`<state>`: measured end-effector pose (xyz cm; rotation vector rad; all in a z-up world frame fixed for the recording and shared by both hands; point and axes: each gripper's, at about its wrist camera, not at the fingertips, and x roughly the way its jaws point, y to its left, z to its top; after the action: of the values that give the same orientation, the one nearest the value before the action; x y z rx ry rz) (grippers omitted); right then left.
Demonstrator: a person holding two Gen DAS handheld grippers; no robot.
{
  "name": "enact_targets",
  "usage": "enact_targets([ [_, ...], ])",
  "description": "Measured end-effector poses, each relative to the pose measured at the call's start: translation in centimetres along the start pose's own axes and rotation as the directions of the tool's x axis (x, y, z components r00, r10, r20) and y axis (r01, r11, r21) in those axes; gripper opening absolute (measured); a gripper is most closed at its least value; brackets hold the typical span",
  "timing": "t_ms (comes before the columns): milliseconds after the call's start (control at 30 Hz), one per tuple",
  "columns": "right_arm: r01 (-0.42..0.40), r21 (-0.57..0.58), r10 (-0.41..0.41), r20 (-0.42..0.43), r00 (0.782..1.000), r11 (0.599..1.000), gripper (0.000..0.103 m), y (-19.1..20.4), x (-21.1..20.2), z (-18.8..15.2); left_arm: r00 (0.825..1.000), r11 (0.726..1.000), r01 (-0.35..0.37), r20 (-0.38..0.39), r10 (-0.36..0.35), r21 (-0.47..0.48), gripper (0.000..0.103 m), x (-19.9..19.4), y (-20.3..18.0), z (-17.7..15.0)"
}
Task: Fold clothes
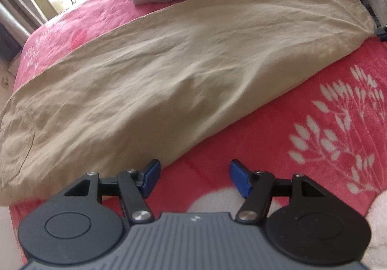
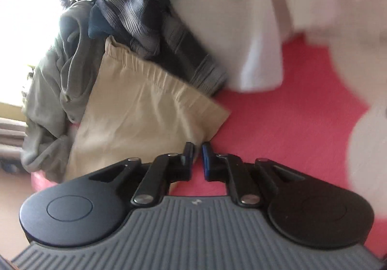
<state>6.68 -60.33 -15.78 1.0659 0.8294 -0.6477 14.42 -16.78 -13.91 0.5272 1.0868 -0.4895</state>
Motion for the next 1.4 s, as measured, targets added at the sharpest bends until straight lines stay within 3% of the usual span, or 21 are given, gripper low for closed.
enact_targets([
  [100, 0.069, -0.192, -0.051, 0.1, 0.994, 0.979, 0.01, 2.3, -3.3, -0.4, 0.998, 0.992, 0.056, 0.033, -0.053, -0.11, 0.065, -2.6, 2.6, -0.1],
  [167, 0.063, -0.393, 0.0, 0.157, 0.988, 0.917, 0.01, 5.7, -4.6, -1.5, 0.995, 0.977, 0.081, 0.066, -0.069, -0.196, 0.067, -3.8, 4.4, 0.4],
  [233, 0.012, -0.6, 0.091, 0.141, 0.986, 0.8, 0.01, 10.3, -3.4, -2.4, 0.995, 0.967, 0.069, 0.085, -0.049, -0.247, 0.068, -3.5, 5.5, 1.5],
  [333, -0.082, -0.811, 0.181, 0.03, 0.983, 0.579, 0.01, 17.3, 1.7, -3.9, 0.999, 0.959, -0.002, 0.052, 0.017, -0.284, 0.068, -1.5, 6.2, 3.6],
  [433, -0.129, -0.9, 0.167, -0.064, 0.984, 0.417, 0.008, 19.1, 6.5, -5.1, 0.999, 0.956, -0.051, -0.031, 0.044, -0.288, 0.068, 1.9, 6.5, 4.8],
  [500, -0.095, -0.913, 0.091, -0.064, 0.994, 0.396, 0.005, 17.2, 8.8, -3.9, 0.996, 0.955, -0.055, -0.081, 0.033, -0.292, 0.072, 3.6, 6.9, 4.9],
  [567, -0.156, -0.886, 0.128, -0.11, 0.986, 0.437, 0.0, 13.7, 8.6, -1.1, 0.995, 0.953, -0.044, -0.096, 0.016, -0.299, 0.075, 4.0, 7.5, 5.3],
  [667, -0.017, -0.913, 0.037, -0.002, 0.999, 0.407, 0.0, 12.2, 6.7, 1.6, 0.993, 0.952, -0.021, -0.12, -0.017, -0.307, 0.075, 3.7, 8.7, 5.9],
  [733, 0.161, -0.909, -0.077, 0.143, 0.987, 0.384, 0.0, 12.4, 6.0, 3.1, 0.995, 0.939, -0.003, -0.099, -0.033, -0.344, 0.072, 2.7, 10.4, 6.1],
  [833, 0.159, -0.902, -0.024, 0.163, 0.986, 0.403, 0.005, 15.2, 4.1, 3.4, 0.998, 0.907, 0.035, -0.027, -0.051, -0.419, 0.072, 0.5, 13.8, 6.3],
  [967, 0.018, -0.949, 0.085, 0.047, 0.995, 0.316, 0.004, 21.6, 4.6, -2.3, 0.999, 0.854, 0.0, 0.043, 0.026, -0.52, 0.072, 1.2, 23.7, 6.5],
  [1033, -0.034, -0.949, 0.084, -0.008, 0.996, 0.312, 0.004, 23.8, 5.0, -6.0, 0.996, 0.808, -0.027, 0.051, 0.071, -0.589, 0.07, 2.5, 29.4, 6.2],
  [1100, -0.017, -0.944, 0.038, -0.005, 0.999, 0.329, 0.004, 25.0, 5.8, -8.6, 0.993, 0.754, -0.027, 0.067, 0.094, -0.656, 0.067, 3.9, 34.9, 5.9],
  [1133, -0.005, -0.941, 0.013, -0.001, 1.0, 0.339, 0.004, 25.5, 6.1, -9.9, 0.991, 0.756, -0.02, 0.086, 0.1, -0.655, 0.067, 4.6, 36.7, 6.0],
  [1233, 0.027, -0.928, -0.058, 0.006, 0.998, 0.372, 0.004, 27.0, 6.0, -13.2, 0.991, 0.804, 0.014, 0.112, 0.066, -0.594, 0.072, 7.3, 39.7, 6.3],
  [1333, 0.082, -0.933, -0.148, 0.032, 0.989, 0.349, 0.004, 27.9, 5.8, -15.8, 0.991, 0.813, 0.063, 0.133, 0.018, -0.578, 0.077, 9.7, 41.1, 5.5],
  [1400, 0.137, -0.94, -0.265, 0.052, 0.963, 0.312, 0.004, 27.5, 7.7, -17.2, 0.986, 0.815, 0.09, 0.167, 0.009, -0.572, 0.08, 10.1, 41.3, 5.0],
])
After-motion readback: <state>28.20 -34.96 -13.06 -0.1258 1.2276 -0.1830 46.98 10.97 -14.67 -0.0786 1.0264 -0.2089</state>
